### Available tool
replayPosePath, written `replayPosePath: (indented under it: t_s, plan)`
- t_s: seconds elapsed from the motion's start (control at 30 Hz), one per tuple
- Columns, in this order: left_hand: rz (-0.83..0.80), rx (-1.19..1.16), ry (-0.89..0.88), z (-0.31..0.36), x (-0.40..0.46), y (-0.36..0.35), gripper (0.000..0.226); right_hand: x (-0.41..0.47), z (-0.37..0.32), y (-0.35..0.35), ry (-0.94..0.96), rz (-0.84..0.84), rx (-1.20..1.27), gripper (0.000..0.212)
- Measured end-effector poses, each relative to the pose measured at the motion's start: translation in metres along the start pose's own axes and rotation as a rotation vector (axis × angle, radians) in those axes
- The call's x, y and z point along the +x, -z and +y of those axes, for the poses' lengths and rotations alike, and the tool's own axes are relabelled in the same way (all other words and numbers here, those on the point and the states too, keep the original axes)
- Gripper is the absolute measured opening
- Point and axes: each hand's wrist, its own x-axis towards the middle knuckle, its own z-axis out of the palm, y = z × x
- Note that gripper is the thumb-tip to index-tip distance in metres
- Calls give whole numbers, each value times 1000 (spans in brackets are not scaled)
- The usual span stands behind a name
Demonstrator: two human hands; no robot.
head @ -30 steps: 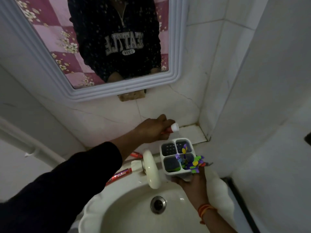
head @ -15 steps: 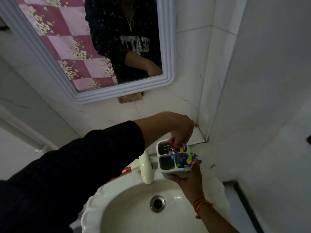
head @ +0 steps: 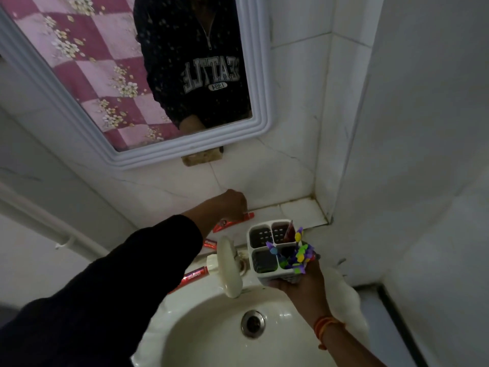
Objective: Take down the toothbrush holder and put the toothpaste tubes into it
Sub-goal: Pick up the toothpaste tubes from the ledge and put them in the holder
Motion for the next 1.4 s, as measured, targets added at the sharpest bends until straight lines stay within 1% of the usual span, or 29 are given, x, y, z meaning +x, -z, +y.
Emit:
replayPosePath:
  t_s: [0.03, 0.1, 0.13, 0.17, 0.2, 0.27, 0.33, 0.37, 0.4, 0.47, 0.53, 0.6, 0.7, 0.77, 0.83, 0.97, 1.03, 1.07, 1.17, 1.2, 1.27, 1.33, 1.4]
  plan:
    - [-5, 25, 4, -4, 6, -9, 35, 0, 1, -1, -17, -3, -3, 75]
    - [-11, 25, 66, -11, 12, -31, 36, 1, 5, -2, -58, -22, 7, 101]
    - [2, 13, 65, -14, 18, -42, 36, 1, 6, -2, -73, -29, 23, 109]
    - [19, 18, 54, -12, 19, -46, 38, 2, 7, -2, -83, -30, 35, 112]
    - [51, 13, 25, -13, 23, -50, 38, 2, 8, -2, -82, -32, 41, 111]
    - [117, 8, 15, -14, 27, -59, 30, 1, 6, -2, -54, -16, 24, 94]
    - [92, 5, 13, -10, 27, -60, 32, -1, 1, -2, -37, -5, 38, 75]
    - [69, -5, 5, -7, 26, -59, 33, -1, 0, -1, -14, 2, 35, 72]
    - [47, -16, -7, -5, 27, -58, 37, 0, -4, 0, 15, -3, 72, 74]
    - [32, -91, -13, 1, 22, -47, 44, -1, -8, 4, 87, -23, 119, 91]
    - [70, -140, -43, 7, 12, -26, 45, -2, -7, 6, 135, -34, 123, 101]
    - [124, -190, -89, 15, -5, 4, 43, -1, -6, 4, 132, -27, 122, 96]
    - [193, -250, -164, 32, -40, 55, 44, 1, -5, 4, 158, 9, 115, 98]
    - [211, -197, -207, 46, -60, 81, 41, 1, -7, 4, 189, 14, 75, 97]
    - [168, -138, -218, 62, -71, 93, 36, 0, -9, 5, 207, -3, 58, 97]
    - [101, -77, -214, 89, -71, 71, 30, 2, -10, 7, 218, -30, -20, 101]
    - [110, -106, -217, 91, -71, 60, 25, 4, -8, 7, 215, -37, -32, 100]
    - [121, -171, -215, 89, -73, 58, 23, 4, -8, 8, 213, -34, -31, 100]
    - [125, -507, -149, 66, -86, 55, 19, 4, -8, 7, 187, -15, 9, 98]
    - [152, -549, -123, 55, -92, 54, 18, 4, -9, 7, 180, -8, 8, 96]
    - [227, -522, -76, 30, -99, 47, 17, 5, -9, 6, 177, 4, -20, 92]
    - [278, -430, -16, 6, -101, 36, 21, 5, -8, 7, 177, 31, -58, 89]
    - [237, -358, 53, -19, -99, 19, 24, 2, -10, 5, 178, 52, -86, 83]
